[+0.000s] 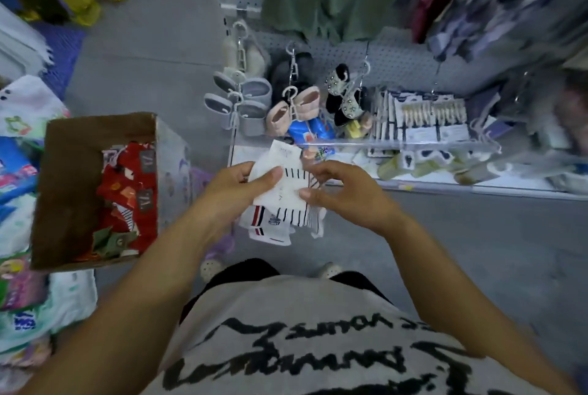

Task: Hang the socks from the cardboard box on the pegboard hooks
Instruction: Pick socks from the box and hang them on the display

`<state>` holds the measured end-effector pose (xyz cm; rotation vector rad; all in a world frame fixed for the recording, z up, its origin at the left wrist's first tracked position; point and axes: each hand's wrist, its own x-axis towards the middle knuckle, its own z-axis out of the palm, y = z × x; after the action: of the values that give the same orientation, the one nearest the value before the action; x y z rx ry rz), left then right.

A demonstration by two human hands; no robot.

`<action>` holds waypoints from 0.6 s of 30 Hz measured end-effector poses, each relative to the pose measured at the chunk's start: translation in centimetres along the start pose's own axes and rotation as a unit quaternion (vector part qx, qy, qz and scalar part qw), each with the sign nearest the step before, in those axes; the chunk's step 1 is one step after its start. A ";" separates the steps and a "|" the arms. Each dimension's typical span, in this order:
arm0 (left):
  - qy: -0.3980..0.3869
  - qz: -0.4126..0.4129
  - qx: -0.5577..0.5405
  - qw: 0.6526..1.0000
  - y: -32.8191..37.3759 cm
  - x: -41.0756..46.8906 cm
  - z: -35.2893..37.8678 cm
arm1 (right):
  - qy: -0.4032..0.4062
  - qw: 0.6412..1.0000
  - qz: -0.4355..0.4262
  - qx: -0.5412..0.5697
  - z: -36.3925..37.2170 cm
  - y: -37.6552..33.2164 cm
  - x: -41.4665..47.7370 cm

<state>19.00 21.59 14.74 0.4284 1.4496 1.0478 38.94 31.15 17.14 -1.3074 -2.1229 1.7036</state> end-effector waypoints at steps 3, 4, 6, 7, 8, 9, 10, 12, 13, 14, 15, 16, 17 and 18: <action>-0.007 0.000 -0.016 1.000 0.0 1.3 6.2 | 0.010 0.999 0.008 0.029 -5.2 2.9 -2.8; -0.011 0.007 -0.018 1.000 0.1 1.7 8.2 | 0.021 0.999 0.010 0.040 -6.9 3.9 -3.6; -0.023 0.033 -0.022 0.999 0.2 2.4 12.2 | 0.057 0.996 0.006 0.063 -10.0 5.8 -5.4; -0.031 0.049 -0.021 0.998 0.4 2.7 14.0 | 0.076 0.994 0.003 0.076 -11.4 6.6 -6.2; -0.038 0.066 -0.014 0.997 0.8 3.0 15.8 | 0.094 0.991 0.004 0.090 -12.6 7.4 -6.9; -0.041 0.083 -0.002 0.996 1.3 3.2 17.4 | 0.112 0.988 0.004 0.104 -13.8 8.0 -7.6; -0.041 0.099 0.010 0.994 2.0 3.4 18.9 | 0.129 0.985 0.001 0.115 -14.9 8.5 -8.1; -0.034 0.125 0.028 0.991 3.7 4.0 21.4 | 0.166 0.975 -0.011 0.145 -16.9 9.1 -8.8; -0.029 0.135 0.031 0.990 4.6 4.3 22.5 | 0.188 0.968 -0.016 0.167 -17.9 9.2 -9.0; -0.023 0.147 0.030 0.988 5.6 4.7 23.4 | 0.212 0.958 -0.023 0.190 -18.9 9.2 -9.0; -0.017 0.161 0.030 0.986 6.7 5.0 24.2 | 0.238 0.948 -0.032 0.211 -19.9 9.1 -9.0; -0.011 0.177 0.033 0.984 7.7 5.3 25.0 | 0.264 0.936 -0.040 0.229 -20.9 8.9 -8.9; -0.008 0.195 0.036 0.980 8.9 5.7 25.7 | 0.287 0.925 -0.048 0.243 -21.8 8.5 -8.7; -0.007 0.212 0.037 0.977 10.2 6.0 26.3 | 0.308 0.915 -0.057 0.253 -22.8 8.0 -8.3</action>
<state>39.03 40.64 23.05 0.8235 1.4187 1.3260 61.45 42.33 21.94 -1.2916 -1.2705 1.3988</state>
